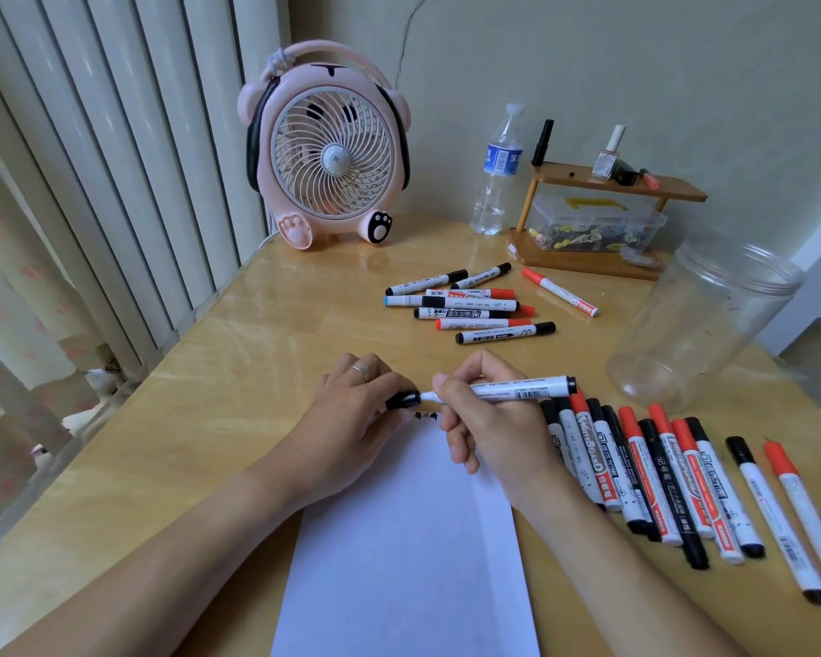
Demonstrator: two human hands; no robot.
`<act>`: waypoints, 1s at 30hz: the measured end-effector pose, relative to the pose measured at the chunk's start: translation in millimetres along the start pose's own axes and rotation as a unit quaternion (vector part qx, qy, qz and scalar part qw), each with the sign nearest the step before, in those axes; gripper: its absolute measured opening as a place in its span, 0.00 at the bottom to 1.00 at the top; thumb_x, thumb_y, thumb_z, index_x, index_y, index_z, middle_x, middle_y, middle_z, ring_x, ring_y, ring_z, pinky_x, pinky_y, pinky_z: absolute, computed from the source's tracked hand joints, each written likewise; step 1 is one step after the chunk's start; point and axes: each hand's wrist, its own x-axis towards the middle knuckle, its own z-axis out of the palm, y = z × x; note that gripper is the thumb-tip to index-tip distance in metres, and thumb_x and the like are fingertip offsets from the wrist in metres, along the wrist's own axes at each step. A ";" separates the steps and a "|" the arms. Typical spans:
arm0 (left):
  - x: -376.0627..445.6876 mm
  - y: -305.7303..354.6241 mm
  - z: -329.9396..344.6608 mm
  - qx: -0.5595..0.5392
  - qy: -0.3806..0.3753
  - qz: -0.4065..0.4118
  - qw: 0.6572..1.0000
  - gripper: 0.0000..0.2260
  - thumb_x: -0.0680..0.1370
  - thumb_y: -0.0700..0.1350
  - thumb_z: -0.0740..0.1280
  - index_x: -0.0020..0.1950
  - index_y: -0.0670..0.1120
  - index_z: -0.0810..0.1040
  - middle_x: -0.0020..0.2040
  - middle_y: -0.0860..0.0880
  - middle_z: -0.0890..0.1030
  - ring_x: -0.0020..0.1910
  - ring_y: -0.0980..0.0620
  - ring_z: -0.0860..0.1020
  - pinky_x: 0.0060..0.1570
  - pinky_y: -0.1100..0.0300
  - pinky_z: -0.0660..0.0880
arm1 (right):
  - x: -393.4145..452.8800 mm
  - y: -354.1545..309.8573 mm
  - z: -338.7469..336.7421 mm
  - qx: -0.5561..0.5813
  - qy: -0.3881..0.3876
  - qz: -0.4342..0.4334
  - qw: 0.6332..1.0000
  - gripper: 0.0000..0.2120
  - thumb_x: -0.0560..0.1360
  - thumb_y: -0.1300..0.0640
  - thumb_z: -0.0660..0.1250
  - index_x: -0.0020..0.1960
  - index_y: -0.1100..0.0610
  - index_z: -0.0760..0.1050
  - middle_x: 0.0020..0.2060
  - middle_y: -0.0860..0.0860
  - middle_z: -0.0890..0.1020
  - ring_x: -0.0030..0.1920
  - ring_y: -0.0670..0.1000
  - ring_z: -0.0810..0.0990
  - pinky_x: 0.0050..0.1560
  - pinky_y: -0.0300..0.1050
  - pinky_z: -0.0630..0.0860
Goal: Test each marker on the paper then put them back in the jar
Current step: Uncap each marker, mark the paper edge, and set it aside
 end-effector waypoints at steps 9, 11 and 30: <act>-0.3 0.3 -3.1 -0.034 0.002 0.037 0.999 0.09 0.82 0.43 0.66 0.58 0.56 0.79 0.49 0.60 0.72 0.50 0.52 0.70 0.50 0.46 0.73 | 0.7 -4.6 -0.1 0.008 -0.087 0.014 0.996 0.09 0.77 0.56 0.75 0.48 0.59 0.78 0.35 0.57 0.81 0.28 0.54 0.76 0.26 0.42 0.70; 0.5 0.9 -4.3 -0.043 0.005 0.026 0.999 0.09 0.82 0.48 0.61 0.59 0.54 0.79 0.47 0.61 0.72 0.49 0.52 0.71 0.50 0.47 0.73 | 1.3 -8.0 -0.5 0.060 -0.086 0.053 0.993 0.17 0.77 0.45 0.72 0.50 0.60 0.81 0.39 0.59 0.84 0.30 0.56 0.79 0.29 0.43 0.72; 1.0 7.3 -13.6 -0.171 0.027 -0.019 0.985 0.13 0.80 0.59 0.65 0.62 0.57 0.80 0.48 0.54 0.81 0.49 0.52 0.78 0.46 0.64 0.71 | 6.8 -17.3 -19.4 -0.026 -0.022 -0.018 0.999 0.06 0.81 0.59 0.69 0.50 0.63 0.79 0.31 0.55 0.78 0.31 0.54 0.77 0.32 0.42 0.71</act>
